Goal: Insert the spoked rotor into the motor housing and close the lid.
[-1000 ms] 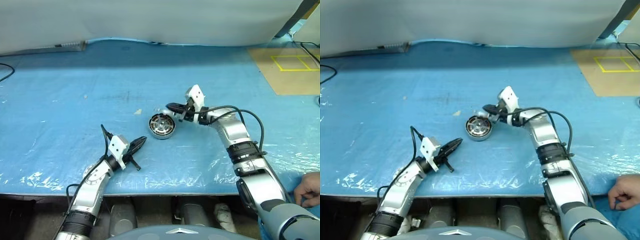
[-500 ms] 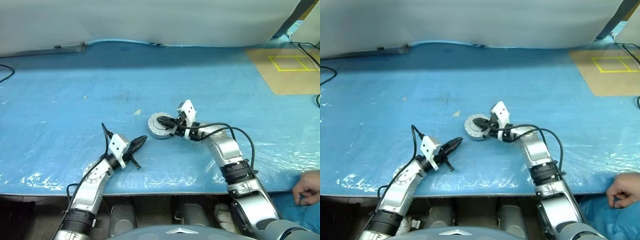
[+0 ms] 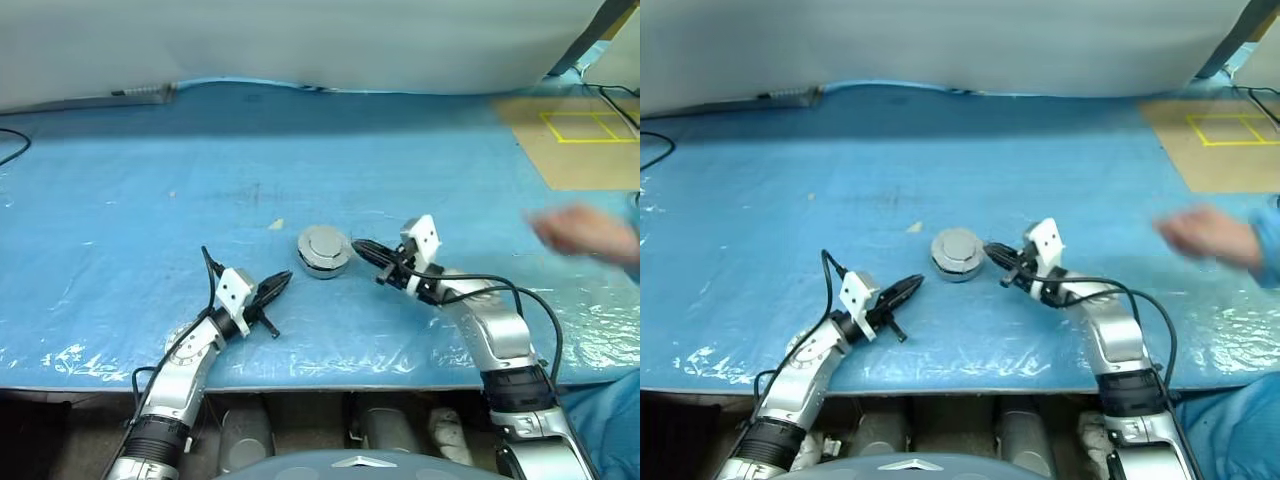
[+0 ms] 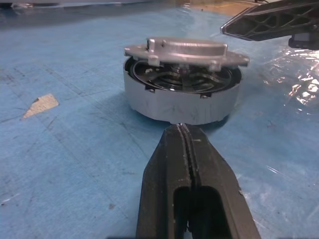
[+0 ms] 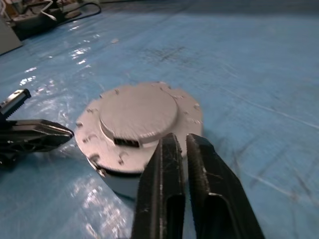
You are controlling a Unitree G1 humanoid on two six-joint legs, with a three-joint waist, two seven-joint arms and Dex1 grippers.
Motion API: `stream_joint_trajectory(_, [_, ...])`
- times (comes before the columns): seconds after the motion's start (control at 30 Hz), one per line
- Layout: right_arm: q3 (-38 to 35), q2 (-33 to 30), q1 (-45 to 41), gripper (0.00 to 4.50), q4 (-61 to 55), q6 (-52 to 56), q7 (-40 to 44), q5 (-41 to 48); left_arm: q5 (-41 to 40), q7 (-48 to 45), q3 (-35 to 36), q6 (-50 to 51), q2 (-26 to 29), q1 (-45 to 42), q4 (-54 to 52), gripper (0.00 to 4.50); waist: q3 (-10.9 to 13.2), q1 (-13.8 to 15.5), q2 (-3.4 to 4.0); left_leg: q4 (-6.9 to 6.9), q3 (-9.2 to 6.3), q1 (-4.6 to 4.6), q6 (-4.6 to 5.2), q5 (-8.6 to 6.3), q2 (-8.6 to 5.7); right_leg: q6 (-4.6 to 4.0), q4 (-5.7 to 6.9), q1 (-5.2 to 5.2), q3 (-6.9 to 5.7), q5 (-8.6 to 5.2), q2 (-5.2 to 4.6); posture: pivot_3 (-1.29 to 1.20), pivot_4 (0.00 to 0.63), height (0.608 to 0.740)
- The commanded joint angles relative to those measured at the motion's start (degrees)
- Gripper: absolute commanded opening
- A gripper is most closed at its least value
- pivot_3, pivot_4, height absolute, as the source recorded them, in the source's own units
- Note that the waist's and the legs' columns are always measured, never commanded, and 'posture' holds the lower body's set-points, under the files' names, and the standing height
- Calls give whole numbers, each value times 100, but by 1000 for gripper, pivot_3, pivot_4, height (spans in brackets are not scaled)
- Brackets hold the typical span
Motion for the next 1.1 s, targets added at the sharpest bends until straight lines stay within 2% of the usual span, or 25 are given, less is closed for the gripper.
stream_joint_trajectory(0.03, [-196, -257, 148, 1292, -706, 164, -20, 196, -56, -50, 40, -141, 47, -28, -28, 0, 0, -3, 0, 0, 0, 2, 0, 0, 0, 0, 1, 0, 1, 0, 1, 0, 150, 740])
stream_joint_trajectory(0.33, [-84, -646, 283, 4399, -1126, 420, 13, 267, -37, -85, 36, -155, 85, -117, 85, 0, 0, 6, 0, -2, -1, 3, 1, 0, -1, 2, -1, 0, 1, -1, 1, 0, 150, 740])
stream_joint_trajectory(1.1, [61, -775, 388, 4479, -928, 285, 64, 201, -33, -44, -7, -63, 76, -177, 19, 0, 0, 7, 0, -2, -1, 2, 1, -1, -2, 3, -2, 0, 1, -2, 0, 0, 150, 740])
